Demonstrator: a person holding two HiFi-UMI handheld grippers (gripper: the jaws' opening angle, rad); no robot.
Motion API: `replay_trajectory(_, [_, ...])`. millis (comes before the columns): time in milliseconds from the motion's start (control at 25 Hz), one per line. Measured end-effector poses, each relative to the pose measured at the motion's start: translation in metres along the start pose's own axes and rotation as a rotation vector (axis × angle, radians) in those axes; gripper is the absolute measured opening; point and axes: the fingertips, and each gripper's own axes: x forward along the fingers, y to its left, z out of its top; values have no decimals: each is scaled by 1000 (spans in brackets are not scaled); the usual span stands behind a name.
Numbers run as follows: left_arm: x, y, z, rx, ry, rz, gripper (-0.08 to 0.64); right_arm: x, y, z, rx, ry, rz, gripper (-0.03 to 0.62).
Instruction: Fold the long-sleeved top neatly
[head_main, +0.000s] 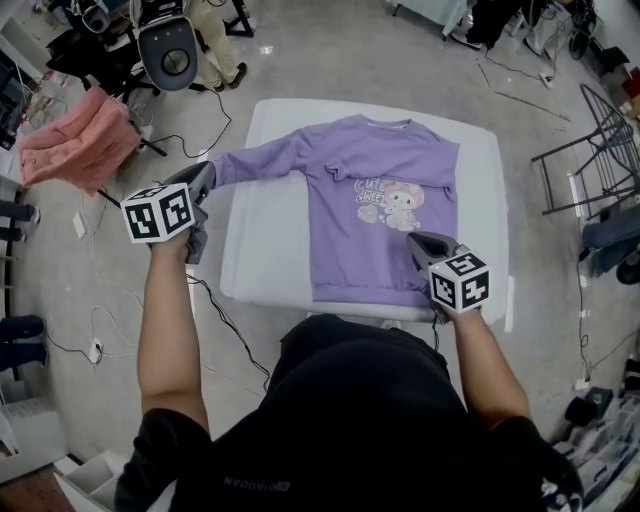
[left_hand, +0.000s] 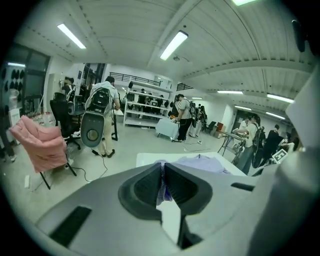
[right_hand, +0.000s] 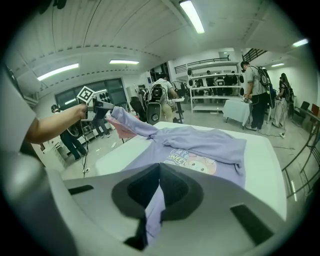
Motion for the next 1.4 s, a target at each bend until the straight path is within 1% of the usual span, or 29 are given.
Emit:
replay_trajectory(120, [9,24,31,54,2,31,23,1,2,0,8,-5,-17,6])
replay_trajectory(200, [12,32,48,83,5,38,23,-1,2,-1,20,-11,-32,6])
replay_trajectory(280, [15,33,62,108,10,30,23,-3,1,0,33,-18,-49,5])
replay_trajectory(360, [18,21,74,135,13,0,23,-6,-2,-2,46,-26,-68,6])
replay_trajectory(480, [23,-15,92,188,6,-65,23,-10,-6,-6,64,-34,-90,5])
replay_trajectory(640, [30,-75,115,253,-1,-140,23,-17,-10,-10,71,-36,-83,6])
replay_trajectory(800, [42,-131,130,314,0,-161,23,-30,-19,-11,64,-49,-62,6])
replay_trajectory(960, [60,-189,138,353,1,-190,23,-45,-29,-16,45,-52,-30,6])
replay_trajectory(1040, [71,-218,138,379,12,-208,23,-52,-34,-20,36,-52,-13,6])
replay_trajectory(1160, [93,-257,129,432,52,-222,23,-62,-44,-26,26,-55,9,6])
replay_trajectory(1280, [118,-290,115,468,105,-225,23,-71,-57,-35,34,-54,19,6])
replay_trajectory(1400, [149,-318,96,485,164,-222,23,-80,-71,-43,38,-51,27,6])
